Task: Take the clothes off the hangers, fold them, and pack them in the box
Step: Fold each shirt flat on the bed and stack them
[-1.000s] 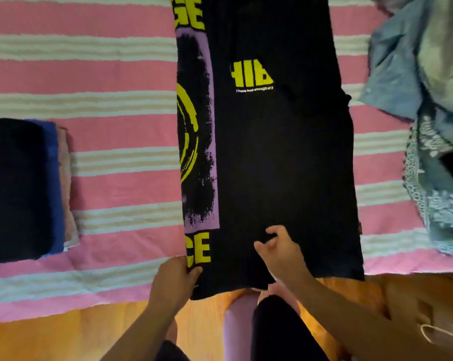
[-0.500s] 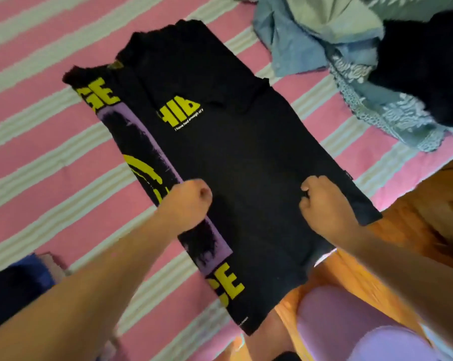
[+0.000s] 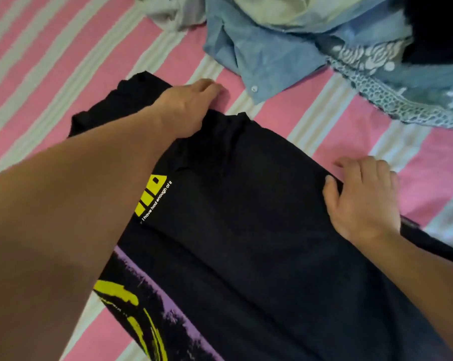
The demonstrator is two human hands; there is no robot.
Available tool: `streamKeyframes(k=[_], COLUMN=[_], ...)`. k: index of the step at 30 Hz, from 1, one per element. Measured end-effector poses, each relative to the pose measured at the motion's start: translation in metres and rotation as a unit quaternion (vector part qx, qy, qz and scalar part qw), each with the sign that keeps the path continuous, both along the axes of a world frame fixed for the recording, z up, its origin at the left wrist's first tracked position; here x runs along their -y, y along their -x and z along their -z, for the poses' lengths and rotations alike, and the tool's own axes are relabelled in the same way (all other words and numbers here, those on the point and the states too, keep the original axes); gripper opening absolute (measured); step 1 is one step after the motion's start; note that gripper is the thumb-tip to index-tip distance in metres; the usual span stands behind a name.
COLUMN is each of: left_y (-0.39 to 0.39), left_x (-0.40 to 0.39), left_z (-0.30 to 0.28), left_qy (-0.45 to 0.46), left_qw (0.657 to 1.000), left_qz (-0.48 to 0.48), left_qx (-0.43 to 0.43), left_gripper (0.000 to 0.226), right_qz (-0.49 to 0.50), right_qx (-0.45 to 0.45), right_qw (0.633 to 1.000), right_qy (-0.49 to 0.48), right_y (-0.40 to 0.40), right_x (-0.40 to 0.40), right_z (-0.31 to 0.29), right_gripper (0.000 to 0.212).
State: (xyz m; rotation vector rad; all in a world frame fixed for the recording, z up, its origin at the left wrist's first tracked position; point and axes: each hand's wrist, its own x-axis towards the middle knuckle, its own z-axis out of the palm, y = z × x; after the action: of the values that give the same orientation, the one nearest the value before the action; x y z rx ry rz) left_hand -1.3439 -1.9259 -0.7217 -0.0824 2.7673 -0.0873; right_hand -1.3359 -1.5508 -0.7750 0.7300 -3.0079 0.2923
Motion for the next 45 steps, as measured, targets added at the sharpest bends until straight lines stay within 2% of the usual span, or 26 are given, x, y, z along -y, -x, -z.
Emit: streamKeyframes(k=[3,5,7,10,13,15,16,18,20,22,24,26,28,29,30,31,32,34,36,38,41,43,45], left_y=[0.005,0.009,0.011,0.002,-0.027,-0.062,-0.080,-0.122,-0.169,-0.215,-0.253,-0.274,-0.277,-0.275,-0.270,-0.266,-0.263,-0.259,-0.254,-0.252,-0.253,-0.257,-0.266], left_x=[0.010,0.013,0.015,0.021,0.036,0.043,0.045,0.045,0.037,0.021,0.010,0.009,0.018,0.023,0.028,0.031,0.033,0.033,0.035,0.041,0.056,0.069,0.076], left_z=[-0.003,-0.012,-0.018,-0.029,-0.042,-0.052,-0.058,-0.066,-0.069,-0.067,-0.058,-0.049,-0.039,-0.036,-0.035,-0.034,-0.035,-0.043,-0.051,-0.054,-0.055,-0.049,-0.046], left_qy=[0.023,0.061,0.080,0.117,0.122,0.046,-0.013,-0.113,-0.197,-0.314,-0.376,-0.431,-0.491,-0.519,-0.542,-0.549,-0.545,-0.500,-0.458,-0.457,-0.450,-0.455,-0.460], left_qw=[1.000,0.997,0.993,0.989,0.992,0.986,0.969,0.917,0.851,0.745,0.657,0.563,0.445,0.403,0.381,0.377,0.389,0.449,0.519,0.553,0.561,0.547,0.513], left_qz=[0.010,0.025,0.024,-0.004,-0.036,-0.116,-0.184,-0.311,-0.410,-0.509,-0.580,-0.649,-0.700,-0.706,-0.700,-0.692,-0.682,-0.658,-0.632,-0.617,-0.629,-0.646,-0.665], left_qx=[0.010,0.049,0.080,0.086,0.003,-0.112,-0.165,-0.224,-0.262,-0.296,-0.301,-0.276,-0.267,-0.265,-0.267,-0.276,-0.295,-0.341,-0.348,-0.323,-0.295,-0.277,-0.288], left_gripper=[0.077,0.074,0.056,0.033,0.034,0.038,0.037,0.032,0.037,0.044,0.049,0.049,0.044,0.041,0.040,0.041,0.044,0.055,0.067,0.076,0.081,0.081,0.061], right_qz=[-0.002,-0.019,-0.034,-0.002,-0.030,-0.080,-0.108,-0.169,-0.249,-0.350,-0.401,-0.411,-0.406,-0.405,-0.399,-0.393,-0.385,-0.377,-0.378,-0.383,-0.400,-0.413,-0.395], right_qx=[0.016,0.031,0.058,0.152,0.181,0.137,0.114,0.082,0.070,0.033,0.051,0.103,0.134,0.144,0.155,0.168,0.180,0.191,0.206,0.209,0.232,0.253,0.268], right_qw=[1.000,0.999,0.998,0.984,0.978,0.985,0.986,0.982,0.966,0.936,0.914,0.904,0.899,0.898,0.899,0.900,0.901,0.903,0.898,0.894,0.881,0.865,0.870], right_qy=[0.015,0.014,-0.002,-0.093,-0.101,-0.075,-0.059,-0.034,-0.019,-0.030,-0.039,-0.066,-0.089,-0.091,-0.089,-0.082,-0.079,-0.078,-0.089,-0.099,-0.103,-0.128,-0.121], right_y=[-0.002,-0.002,-0.005,-0.018,-0.037,-0.050,-0.058,-0.078,-0.104,-0.133,-0.164,-0.192,-0.212,-0.220,-0.225,-0.229,-0.233,-0.237,-0.238,-0.240,-0.239,-0.237,-0.231], right_x=[0.000,-0.004,-0.017,-0.054,-0.089,-0.103,-0.106,-0.106,-0.100,-0.098,-0.101,-0.107,-0.114,-0.116,-0.116,-0.114,-0.113,-0.115,-0.118,-0.120,-0.114,-0.106,-0.095], right_z=[-0.002,-0.013,-0.031,-0.061,-0.079,-0.093,-0.103,-0.126,-0.149,-0.157,-0.147,-0.121,-0.094,-0.086,-0.082,-0.082,-0.085,-0.090,-0.096,-0.100,-0.100,-0.099,-0.099], right_gripper=[0.044,0.044,0.040,0.038,0.035,0.036,0.037,0.040,0.035,0.021,0.016,0.011,0.008,0.007,0.006,0.007,0.008,0.009,0.012,0.018,0.017,0.018,0.024])
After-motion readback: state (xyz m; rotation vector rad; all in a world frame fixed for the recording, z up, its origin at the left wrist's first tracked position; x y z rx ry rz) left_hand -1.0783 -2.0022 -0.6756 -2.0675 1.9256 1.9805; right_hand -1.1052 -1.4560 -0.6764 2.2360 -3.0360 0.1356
